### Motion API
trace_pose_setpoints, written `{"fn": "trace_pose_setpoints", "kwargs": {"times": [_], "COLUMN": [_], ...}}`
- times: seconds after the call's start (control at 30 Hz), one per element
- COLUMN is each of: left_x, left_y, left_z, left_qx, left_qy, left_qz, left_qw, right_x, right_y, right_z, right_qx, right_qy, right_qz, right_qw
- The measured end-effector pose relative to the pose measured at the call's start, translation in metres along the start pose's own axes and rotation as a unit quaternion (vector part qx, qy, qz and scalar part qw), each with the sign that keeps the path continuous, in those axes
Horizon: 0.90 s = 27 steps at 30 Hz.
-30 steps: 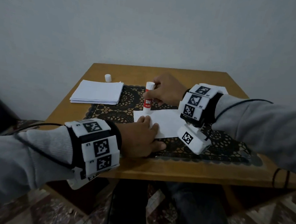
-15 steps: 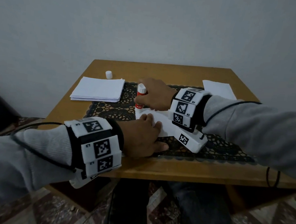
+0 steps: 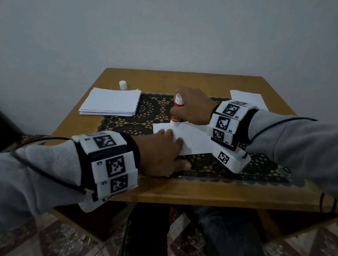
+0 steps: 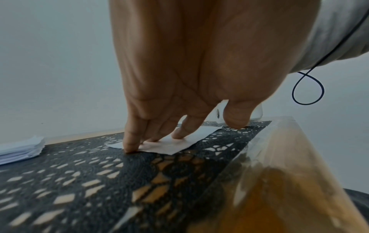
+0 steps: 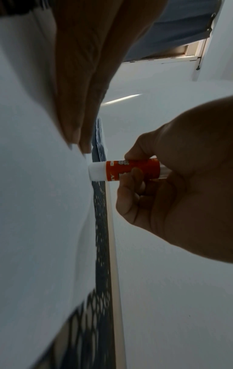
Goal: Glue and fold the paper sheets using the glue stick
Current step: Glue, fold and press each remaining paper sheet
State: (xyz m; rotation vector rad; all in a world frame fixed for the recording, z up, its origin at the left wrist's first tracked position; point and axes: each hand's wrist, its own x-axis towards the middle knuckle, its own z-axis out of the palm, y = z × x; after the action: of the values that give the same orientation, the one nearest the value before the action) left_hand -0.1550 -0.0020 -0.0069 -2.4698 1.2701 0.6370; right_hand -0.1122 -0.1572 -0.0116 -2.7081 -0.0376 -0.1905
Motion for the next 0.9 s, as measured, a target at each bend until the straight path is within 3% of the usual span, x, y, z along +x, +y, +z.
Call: {"fn": "trace_pose_setpoints", "kwargs": {"times": [0.33, 0.6, 0.9], "left_x": [0.003, 0.019, 0.043], "left_y": [-0.001, -0.02, -0.026], "left_z": [-0.002, -0.024, -0.032], "left_qx": [0.026, 0.075, 0.135], "left_qy": [0.015, 0.083, 0.049], "left_qz": [0.007, 0.066, 0.069], "left_qw": [1.0, 0.992, 0.987], "right_x": [-0.016, -0.026, -0.03], "right_y": [0.033, 0.05, 0.042], "right_z": [-0.018, -0.032, -0.06], "right_qx": [-0.035, -0.065, -0.114], "right_qy": [0.026, 0.016, 0.046], "right_qz": [0.034, 0.052, 0.036], "right_qw": [0.998, 0.996, 0.992]}}
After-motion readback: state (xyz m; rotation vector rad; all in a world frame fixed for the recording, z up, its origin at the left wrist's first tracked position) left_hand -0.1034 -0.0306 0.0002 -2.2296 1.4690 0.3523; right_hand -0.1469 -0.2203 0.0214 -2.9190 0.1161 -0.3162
